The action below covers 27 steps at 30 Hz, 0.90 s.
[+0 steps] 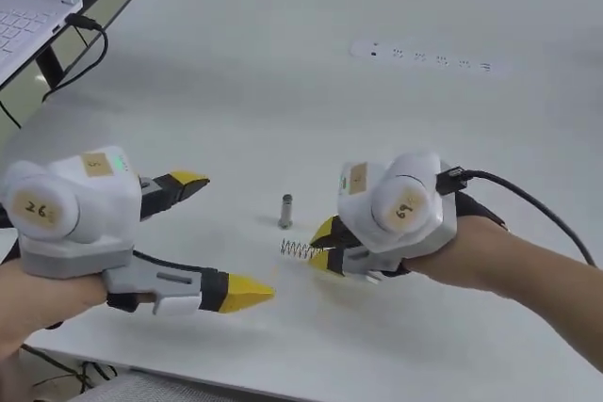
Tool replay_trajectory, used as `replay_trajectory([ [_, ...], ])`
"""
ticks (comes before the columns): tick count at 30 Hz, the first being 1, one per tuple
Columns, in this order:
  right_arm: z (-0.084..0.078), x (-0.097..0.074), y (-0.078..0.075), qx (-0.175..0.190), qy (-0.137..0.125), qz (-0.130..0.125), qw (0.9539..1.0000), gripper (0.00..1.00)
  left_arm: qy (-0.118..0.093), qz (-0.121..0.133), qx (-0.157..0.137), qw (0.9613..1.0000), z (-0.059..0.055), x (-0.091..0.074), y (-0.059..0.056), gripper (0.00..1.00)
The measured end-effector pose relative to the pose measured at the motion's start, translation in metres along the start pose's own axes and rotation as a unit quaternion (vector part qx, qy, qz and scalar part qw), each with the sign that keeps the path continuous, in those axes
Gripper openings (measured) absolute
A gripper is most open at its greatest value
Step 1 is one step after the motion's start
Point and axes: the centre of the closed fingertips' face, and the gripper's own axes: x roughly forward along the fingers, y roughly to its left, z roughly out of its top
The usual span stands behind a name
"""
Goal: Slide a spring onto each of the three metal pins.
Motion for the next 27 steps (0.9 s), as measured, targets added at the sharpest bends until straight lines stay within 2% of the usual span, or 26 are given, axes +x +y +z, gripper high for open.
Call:
replay_trajectory([
  [5,0.001,-0.008,0.002,-0.008,-0.002,0.001,1.0000,0.07,0.011,-0.011,-0.002,0.9999,-0.005,0.003,-0.006,0.90],
  [11,-0.001,-0.018,0.006,-0.019,-0.004,0.004,0.9998,0.07,0.023,-0.044,-0.014,0.9987,-0.012,0.004,-0.020,0.74],
  [15,-0.003,-0.023,0.007,-0.023,-0.003,0.004,0.9997,0.07,0.032,-0.058,-0.011,0.9977,-0.017,0.007,-0.026,0.63],
  [17,-0.003,-0.024,0.008,-0.026,-0.001,0.006,0.9996,0.07,0.033,-0.065,-0.010,0.9973,-0.017,0.009,-0.028,0.57],
  [21,-0.003,-0.026,0.012,-0.031,-0.001,0.007,0.9995,0.07,0.035,-0.097,-0.003,0.9947,-0.014,0.017,-0.038,0.43],
  [27,-0.003,-0.028,0.016,-0.044,-0.001,0.007,0.9990,0.07,0.023,-0.117,0.013,0.9928,-0.004,0.029,-0.044,0.34],
])
